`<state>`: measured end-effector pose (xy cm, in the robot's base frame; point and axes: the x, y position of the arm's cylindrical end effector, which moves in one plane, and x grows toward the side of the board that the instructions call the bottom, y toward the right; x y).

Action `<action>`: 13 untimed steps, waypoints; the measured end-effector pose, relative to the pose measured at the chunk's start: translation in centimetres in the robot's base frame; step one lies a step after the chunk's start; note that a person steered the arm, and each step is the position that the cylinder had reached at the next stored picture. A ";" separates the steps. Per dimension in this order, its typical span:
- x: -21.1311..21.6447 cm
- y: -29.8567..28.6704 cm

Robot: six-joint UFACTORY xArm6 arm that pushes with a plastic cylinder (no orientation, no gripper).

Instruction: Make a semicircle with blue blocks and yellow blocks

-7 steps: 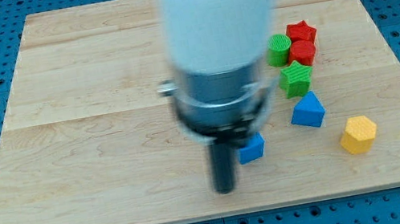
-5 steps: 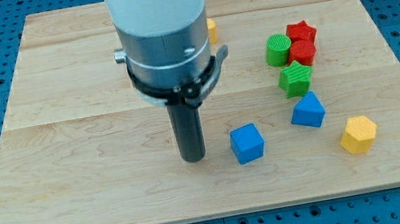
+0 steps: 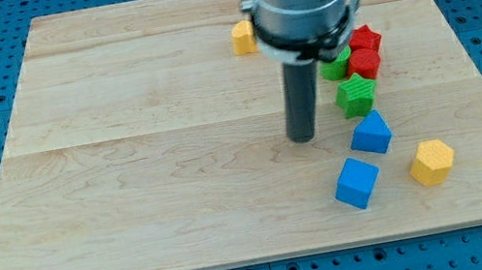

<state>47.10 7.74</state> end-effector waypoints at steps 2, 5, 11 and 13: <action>2.7 5.8; 2.3 -7.0; -12.8 -2.9; -6.9 -6.3</action>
<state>40.20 1.40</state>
